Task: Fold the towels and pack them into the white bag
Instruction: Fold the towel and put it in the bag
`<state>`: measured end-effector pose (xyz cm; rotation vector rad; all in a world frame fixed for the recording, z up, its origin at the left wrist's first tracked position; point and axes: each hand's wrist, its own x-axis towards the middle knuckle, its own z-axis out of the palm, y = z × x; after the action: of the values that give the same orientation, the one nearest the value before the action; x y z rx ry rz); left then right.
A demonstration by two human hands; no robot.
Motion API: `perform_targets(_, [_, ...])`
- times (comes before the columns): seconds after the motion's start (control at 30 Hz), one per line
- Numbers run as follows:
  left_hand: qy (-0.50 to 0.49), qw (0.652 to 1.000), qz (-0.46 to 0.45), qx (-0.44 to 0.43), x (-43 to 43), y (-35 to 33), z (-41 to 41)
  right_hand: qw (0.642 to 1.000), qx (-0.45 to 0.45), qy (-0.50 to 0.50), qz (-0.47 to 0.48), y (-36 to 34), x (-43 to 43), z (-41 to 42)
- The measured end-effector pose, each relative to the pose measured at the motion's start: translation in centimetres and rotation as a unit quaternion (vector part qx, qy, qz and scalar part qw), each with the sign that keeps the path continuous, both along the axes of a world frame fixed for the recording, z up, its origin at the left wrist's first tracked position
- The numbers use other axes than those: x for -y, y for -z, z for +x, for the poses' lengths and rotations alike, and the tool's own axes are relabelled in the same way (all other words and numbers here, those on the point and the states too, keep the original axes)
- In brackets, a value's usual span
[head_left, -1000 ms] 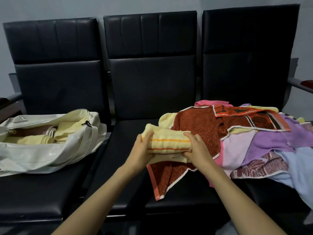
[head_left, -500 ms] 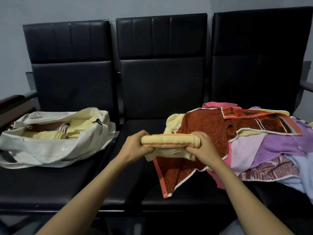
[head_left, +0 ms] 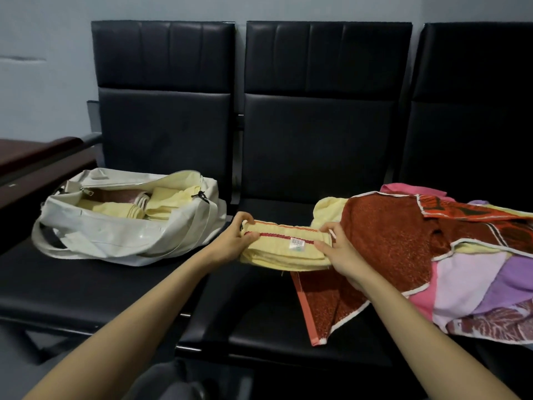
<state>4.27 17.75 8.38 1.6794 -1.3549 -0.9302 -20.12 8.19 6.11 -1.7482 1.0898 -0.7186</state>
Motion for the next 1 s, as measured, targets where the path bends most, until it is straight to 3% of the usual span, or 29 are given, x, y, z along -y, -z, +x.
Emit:
perform_targets(0.13, [0.04, 0.995, 0.038, -0.081, -0.3, -0.5, 2.4, 0.998, -0.042, -0.014, -0.037, -0.5, 0.8, 3.5])
perform_targets(0.2, [0.052, 0.995, 0.039, -0.073, -0.4, -0.6, 4.0, 0.997, -0.041, -0.04, -0.046, -0.8, 1.2, 5.2])
perform_targets(0.4, [-0.092, 0.987, -0.053, -0.123, -0.5, -2.6, 10.2, 0.996, 0.022, -0.083, 0.005, -4.3, 2.5, 13.5])
perform_targets(0.57, [-0.227, 0.97, -0.089, 0.017, -0.3, -5.2, 18.0, 0.983, 0.026, -0.18, -0.015, -8.2, 3.2, 23.5])
perform_targets(0.7, [-0.289, 0.946, -0.07, 0.131, 0.4, -4.3, 23.0, 0.97, -0.036, -0.205, -0.122, -7.8, 3.7, 30.5])
perform_targets(0.8, [-0.304, 0.921, -0.062, 0.237, 1.2, -2.0, 25.5, 0.964, -0.08, -0.191, -0.169, -5.5, 4.5, 34.3])
perform_targets(1.0, [-0.268, 0.914, 0.007, 0.303, 2.3, 2.0, 28.3, 0.94, -0.199, -0.192, -0.201, -1.7, 5.4, 37.4])
